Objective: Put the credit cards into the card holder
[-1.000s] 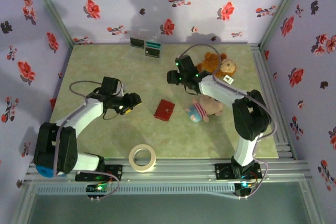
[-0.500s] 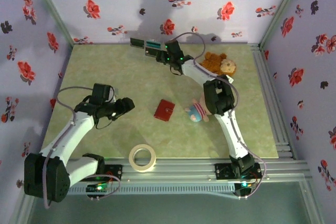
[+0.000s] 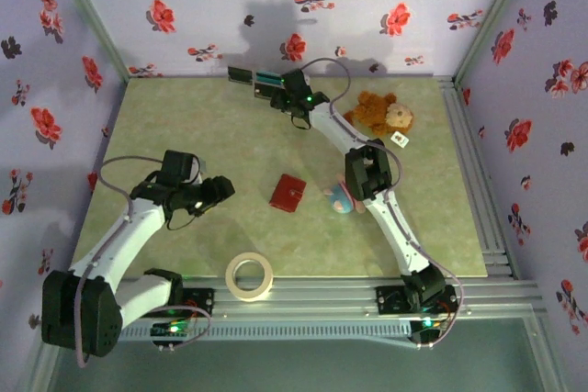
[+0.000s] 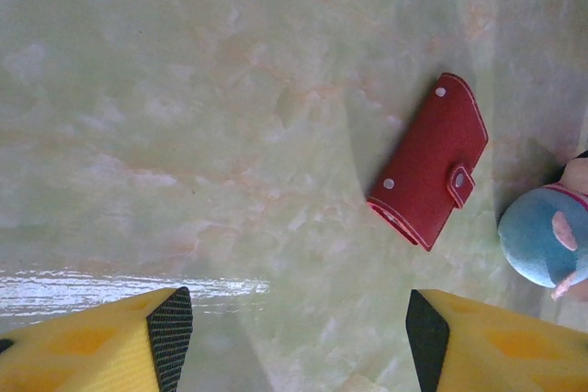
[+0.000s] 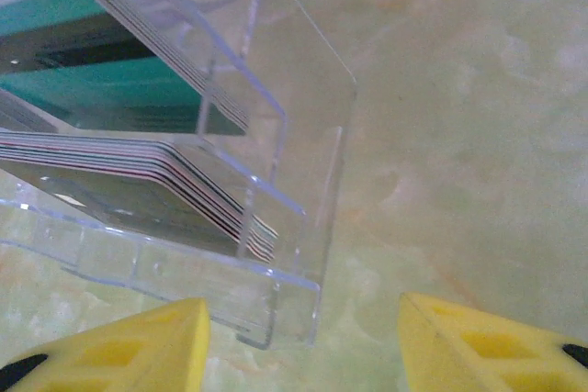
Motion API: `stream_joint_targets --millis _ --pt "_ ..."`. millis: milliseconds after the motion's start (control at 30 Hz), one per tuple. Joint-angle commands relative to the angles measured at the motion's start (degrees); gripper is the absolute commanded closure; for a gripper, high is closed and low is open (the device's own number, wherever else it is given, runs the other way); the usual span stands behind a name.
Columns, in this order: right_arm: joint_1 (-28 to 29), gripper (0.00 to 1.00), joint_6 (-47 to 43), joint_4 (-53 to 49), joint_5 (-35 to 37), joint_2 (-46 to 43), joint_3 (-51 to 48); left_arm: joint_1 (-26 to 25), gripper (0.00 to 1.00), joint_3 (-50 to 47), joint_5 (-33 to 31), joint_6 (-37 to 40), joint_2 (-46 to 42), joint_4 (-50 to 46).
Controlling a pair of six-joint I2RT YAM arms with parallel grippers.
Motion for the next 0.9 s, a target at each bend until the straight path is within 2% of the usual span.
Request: stream_joint_targets --millis 0,167,400,500,867 --pt "-0.34 0.45 0.45 -2.55 -3.78 -0.67 2.06 0.42 0.33 1.63 -1.17 0.34 1.35 1.99" --pt "-0.42 0.48 -0.39 -1.12 -3.52 -4.51 -1.46 0.37 0.33 9.01 -1.19 1.81 7.32 2.19" --pt "-0.94 0.55 3.44 0.39 -4.94 -1.13 -0.95 0.39 0.34 17.63 -1.49 2.25 17.18 3.98" --pt "-1.19 0.56 4.92 0.24 -3.36 -0.26 -0.63 0.3 0.34 19.93 -0.89 2.12 20.3 4.24" --pt "-2.2 0.52 10.36 -0.36 -4.26 3.01 2.49 0.29 0.34 18.14 -1.61 1.21 20.75 5.77"
